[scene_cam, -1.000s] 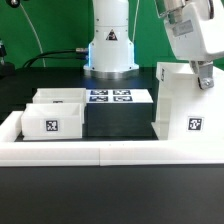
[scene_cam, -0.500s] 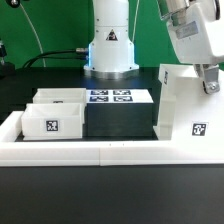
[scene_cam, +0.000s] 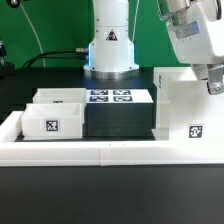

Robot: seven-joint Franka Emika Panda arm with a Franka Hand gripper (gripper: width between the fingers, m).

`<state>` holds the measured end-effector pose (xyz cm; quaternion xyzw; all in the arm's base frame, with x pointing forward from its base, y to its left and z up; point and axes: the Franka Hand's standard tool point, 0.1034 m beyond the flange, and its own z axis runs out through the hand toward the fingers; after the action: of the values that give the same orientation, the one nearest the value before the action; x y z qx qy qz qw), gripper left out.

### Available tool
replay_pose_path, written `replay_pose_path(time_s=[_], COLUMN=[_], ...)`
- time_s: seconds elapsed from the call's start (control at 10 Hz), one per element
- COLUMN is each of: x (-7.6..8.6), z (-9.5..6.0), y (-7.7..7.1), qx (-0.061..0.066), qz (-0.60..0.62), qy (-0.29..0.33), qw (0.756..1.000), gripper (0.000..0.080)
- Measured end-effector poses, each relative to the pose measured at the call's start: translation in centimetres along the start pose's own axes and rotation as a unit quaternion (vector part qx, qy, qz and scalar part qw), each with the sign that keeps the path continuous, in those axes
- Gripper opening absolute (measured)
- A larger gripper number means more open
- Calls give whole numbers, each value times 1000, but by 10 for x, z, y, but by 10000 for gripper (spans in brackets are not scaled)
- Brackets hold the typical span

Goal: Assemble drawer

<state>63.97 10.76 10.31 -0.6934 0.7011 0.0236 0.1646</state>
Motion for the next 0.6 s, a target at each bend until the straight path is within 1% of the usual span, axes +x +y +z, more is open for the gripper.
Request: replay_pose_path(time_s=[0.1,0.2,0.3,0.5,0.6], x=[0,0,0,-1,-1], z=[-1,-1,-1,-1,-4], y=[-1,-1,-1,-1,1], qx=[1,1,2,2,-3], qz=[-1,-1,-2,-3,-24], qy=[0,0,0,0,-2], qw=[1000,1000,1000,1000,1000], gripper=[599,599,640,647,649])
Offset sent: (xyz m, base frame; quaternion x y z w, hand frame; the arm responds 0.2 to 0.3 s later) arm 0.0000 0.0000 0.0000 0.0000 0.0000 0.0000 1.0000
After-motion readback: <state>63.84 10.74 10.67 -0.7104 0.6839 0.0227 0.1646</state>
